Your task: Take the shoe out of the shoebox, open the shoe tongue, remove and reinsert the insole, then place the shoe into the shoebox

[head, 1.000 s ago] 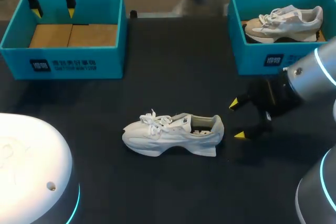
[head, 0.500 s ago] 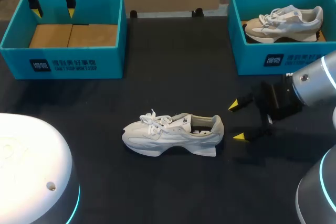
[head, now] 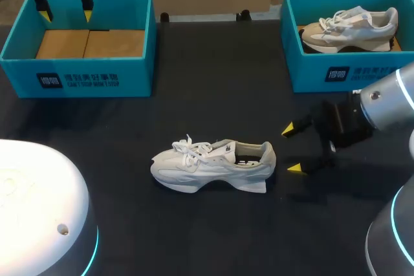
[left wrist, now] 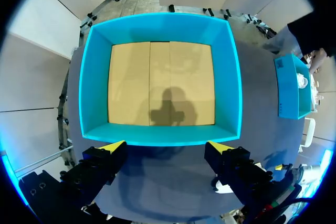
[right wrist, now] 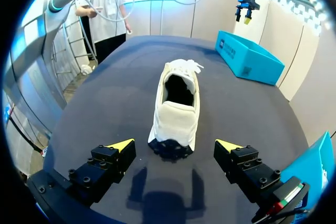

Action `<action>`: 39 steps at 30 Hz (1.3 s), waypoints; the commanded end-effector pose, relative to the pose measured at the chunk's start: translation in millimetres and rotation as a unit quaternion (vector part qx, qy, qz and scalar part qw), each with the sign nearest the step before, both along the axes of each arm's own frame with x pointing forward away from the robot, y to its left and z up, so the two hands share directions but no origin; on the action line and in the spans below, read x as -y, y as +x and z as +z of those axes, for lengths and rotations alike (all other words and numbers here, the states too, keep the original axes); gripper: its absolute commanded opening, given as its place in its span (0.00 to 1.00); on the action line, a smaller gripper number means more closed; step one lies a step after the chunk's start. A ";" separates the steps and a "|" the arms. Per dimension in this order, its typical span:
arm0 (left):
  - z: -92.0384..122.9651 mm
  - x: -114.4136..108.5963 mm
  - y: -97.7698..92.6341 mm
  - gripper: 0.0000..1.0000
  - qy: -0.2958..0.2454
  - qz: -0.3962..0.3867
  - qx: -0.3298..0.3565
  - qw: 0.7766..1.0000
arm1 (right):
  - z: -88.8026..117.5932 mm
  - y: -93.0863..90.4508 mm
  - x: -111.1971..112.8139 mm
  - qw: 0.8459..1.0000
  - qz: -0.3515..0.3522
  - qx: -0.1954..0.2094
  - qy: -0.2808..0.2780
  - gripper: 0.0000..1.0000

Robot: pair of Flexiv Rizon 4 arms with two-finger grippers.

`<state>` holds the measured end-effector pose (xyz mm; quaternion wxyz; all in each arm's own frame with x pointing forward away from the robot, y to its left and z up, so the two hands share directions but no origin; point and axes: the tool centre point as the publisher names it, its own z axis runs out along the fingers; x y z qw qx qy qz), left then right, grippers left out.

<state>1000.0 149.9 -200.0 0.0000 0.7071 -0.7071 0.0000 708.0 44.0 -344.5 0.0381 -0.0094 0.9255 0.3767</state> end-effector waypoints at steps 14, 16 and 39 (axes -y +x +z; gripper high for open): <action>0.0 0.0 0.0 1.00 0.000 0.000 0.000 1.000 | -40.9 11.6 -21.2 0.999 -0.015 -0.019 0.044 1.00; 0.0 0.0 0.0 1.00 0.000 0.000 0.000 1.000 | -43.0 10.3 -25.8 0.999 -0.016 -0.019 0.046 1.00; 0.0 0.0 0.0 1.00 0.000 0.000 0.000 1.000 | -66.5 1.2 -75.1 0.996 -0.015 -0.027 0.088 1.00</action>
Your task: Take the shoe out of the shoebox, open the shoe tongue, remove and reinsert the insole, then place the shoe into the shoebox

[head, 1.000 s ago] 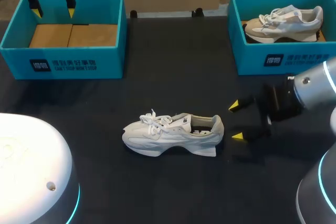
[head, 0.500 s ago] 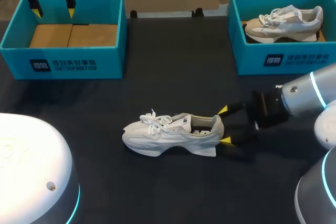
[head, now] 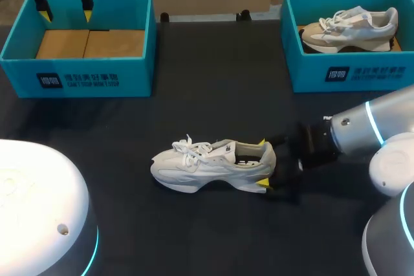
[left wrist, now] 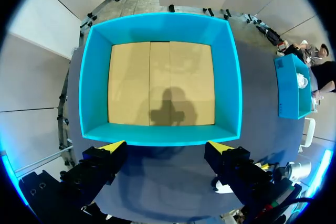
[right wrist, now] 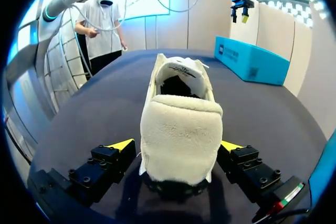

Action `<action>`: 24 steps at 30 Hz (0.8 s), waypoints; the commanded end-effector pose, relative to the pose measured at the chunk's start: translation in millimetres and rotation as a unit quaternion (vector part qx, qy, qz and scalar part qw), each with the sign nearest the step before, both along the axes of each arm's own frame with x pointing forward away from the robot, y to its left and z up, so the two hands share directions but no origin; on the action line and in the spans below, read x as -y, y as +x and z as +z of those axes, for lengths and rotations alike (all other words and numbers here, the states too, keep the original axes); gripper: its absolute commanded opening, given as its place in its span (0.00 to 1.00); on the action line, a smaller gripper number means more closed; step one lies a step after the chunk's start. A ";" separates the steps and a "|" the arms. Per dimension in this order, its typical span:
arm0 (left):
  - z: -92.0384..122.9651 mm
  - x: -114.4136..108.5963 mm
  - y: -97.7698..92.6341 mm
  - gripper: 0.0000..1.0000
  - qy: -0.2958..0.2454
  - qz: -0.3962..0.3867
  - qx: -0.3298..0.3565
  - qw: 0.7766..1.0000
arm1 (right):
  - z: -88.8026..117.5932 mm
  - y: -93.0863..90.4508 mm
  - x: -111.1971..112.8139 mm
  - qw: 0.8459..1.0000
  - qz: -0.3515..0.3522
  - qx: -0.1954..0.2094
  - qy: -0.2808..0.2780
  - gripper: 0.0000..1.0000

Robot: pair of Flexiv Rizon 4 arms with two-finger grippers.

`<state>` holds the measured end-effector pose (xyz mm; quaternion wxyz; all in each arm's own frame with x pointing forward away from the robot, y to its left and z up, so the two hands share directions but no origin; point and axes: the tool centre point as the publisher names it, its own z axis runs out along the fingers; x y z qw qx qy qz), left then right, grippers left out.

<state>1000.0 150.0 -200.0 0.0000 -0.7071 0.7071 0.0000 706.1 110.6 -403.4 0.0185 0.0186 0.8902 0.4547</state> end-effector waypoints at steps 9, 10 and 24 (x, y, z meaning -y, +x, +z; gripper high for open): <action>0.0 0.0 0.0 1.00 0.000 0.000 0.000 1.000 | -13.7 5.1 -14.3 1.000 -0.005 0.003 0.006 1.00; 0.0 0.0 0.0 1.00 0.000 0.000 0.000 1.000 | -15.0 5.5 -14.4 1.000 -0.006 0.003 0.006 1.00; 0.0 0.0 0.0 1.00 0.000 0.000 0.000 1.000 | -20.3 15.4 -17.2 1.000 -0.006 0.013 0.004 0.00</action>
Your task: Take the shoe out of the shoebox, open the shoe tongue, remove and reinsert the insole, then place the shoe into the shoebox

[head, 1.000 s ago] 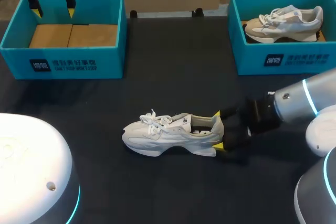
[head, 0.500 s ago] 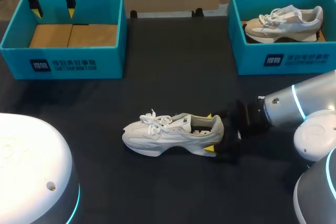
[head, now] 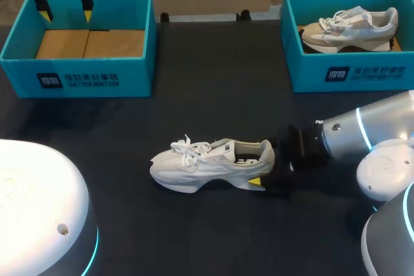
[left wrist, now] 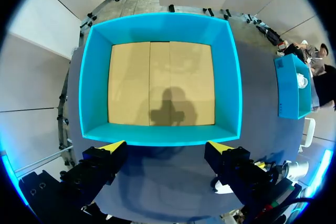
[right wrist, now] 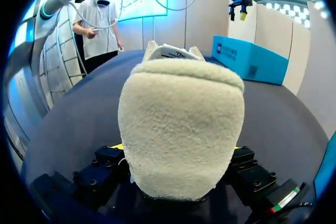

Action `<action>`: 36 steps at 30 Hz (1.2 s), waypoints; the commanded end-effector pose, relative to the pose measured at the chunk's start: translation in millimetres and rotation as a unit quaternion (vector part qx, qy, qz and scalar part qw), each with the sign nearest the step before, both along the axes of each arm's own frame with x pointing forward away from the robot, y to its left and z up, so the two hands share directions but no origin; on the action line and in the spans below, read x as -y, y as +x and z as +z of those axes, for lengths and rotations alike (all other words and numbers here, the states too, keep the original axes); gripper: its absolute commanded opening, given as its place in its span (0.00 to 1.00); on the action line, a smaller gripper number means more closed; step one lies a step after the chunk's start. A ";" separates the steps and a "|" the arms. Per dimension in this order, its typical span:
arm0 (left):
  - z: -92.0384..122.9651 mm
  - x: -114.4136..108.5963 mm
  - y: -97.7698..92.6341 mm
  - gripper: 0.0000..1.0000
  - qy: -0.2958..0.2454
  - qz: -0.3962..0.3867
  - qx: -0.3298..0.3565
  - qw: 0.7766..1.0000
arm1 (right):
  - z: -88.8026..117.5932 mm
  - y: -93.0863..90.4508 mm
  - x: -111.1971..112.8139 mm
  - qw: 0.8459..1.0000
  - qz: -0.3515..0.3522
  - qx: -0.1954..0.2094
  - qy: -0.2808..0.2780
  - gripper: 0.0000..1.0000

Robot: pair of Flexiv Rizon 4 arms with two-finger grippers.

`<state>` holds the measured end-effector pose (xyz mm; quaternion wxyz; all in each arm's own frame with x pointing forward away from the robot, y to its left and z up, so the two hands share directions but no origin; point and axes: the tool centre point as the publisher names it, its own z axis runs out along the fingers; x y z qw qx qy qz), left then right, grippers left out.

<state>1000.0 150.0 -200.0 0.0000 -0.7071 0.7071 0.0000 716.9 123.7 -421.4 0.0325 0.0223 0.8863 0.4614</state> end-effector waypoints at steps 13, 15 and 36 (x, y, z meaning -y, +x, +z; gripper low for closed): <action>0.0 0.0 0.0 1.00 0.000 0.000 0.000 1.000 | 6.3 13.2 13.1 0.999 0.026 0.012 -0.025 0.00; 0.0 0.0 0.0 1.00 0.000 0.000 0.000 1.000 | 6.8 14.2 15.2 0.999 0.030 0.012 -0.026 0.00; 0.0 0.0 0.0 1.00 0.000 0.000 0.000 1.000 | 2.9 17.2 18.7 0.999 0.034 0.006 -0.027 0.00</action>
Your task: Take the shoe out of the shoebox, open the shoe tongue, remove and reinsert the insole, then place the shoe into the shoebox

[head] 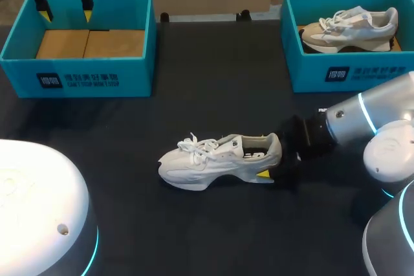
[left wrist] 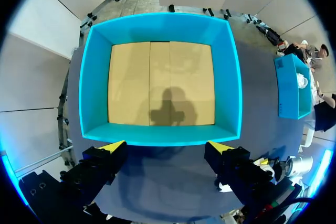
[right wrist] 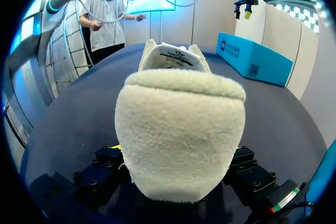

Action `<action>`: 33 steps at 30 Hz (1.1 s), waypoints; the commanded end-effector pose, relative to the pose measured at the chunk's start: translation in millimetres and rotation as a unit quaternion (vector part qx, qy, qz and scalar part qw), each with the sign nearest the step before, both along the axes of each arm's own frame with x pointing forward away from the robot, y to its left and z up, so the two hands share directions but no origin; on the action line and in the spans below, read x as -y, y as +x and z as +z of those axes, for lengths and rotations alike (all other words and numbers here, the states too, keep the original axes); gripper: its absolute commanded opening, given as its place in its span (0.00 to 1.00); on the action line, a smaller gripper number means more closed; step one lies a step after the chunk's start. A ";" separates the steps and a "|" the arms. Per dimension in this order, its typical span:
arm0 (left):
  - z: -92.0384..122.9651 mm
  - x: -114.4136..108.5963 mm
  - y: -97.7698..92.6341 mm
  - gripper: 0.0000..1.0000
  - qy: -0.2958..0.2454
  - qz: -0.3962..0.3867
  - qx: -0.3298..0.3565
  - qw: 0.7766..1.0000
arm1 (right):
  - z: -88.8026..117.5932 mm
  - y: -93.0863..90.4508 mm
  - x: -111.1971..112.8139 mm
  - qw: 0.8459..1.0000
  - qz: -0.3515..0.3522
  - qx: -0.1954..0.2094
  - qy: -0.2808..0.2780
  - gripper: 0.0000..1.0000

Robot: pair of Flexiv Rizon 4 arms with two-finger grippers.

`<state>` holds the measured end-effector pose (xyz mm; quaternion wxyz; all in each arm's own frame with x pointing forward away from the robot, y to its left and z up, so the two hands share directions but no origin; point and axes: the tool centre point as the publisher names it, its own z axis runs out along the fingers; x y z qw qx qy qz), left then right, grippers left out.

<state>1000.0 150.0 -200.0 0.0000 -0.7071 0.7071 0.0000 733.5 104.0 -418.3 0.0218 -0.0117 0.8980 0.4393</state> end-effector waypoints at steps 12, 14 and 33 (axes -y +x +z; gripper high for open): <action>0.0 0.0 0.0 1.00 0.000 0.000 0.000 1.000 | -0.2 0.6 -1.0 1.000 0.000 0.001 -0.001 0.00; 3.6 9.9 -6.8 1.00 -0.007 0.014 0.005 1.000 | -0.2 0.6 -1.0 1.000 0.000 0.001 -0.001 0.00; 21.8 90.6 -85.5 1.00 -0.023 0.154 0.010 0.988 | -0.2 0.6 -1.0 1.000 0.000 0.001 -0.001 0.00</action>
